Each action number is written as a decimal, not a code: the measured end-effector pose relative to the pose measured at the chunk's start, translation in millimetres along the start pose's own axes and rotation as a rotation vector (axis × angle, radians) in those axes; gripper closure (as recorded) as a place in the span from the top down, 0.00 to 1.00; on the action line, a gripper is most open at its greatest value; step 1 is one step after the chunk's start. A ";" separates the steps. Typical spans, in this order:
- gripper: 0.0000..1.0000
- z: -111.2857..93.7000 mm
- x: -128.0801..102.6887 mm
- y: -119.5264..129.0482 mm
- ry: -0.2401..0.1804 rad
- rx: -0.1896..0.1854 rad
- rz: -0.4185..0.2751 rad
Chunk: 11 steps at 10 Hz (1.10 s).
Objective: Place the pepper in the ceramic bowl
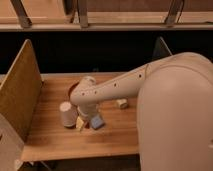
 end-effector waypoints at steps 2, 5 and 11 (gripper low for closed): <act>0.61 13.9 -13.7 2.7 0.026 -0.016 -0.023; 0.50 21.2 -18.1 0.4 0.047 -0.022 -0.013; 0.59 27.5 -23.7 -0.8 0.066 -0.024 -0.027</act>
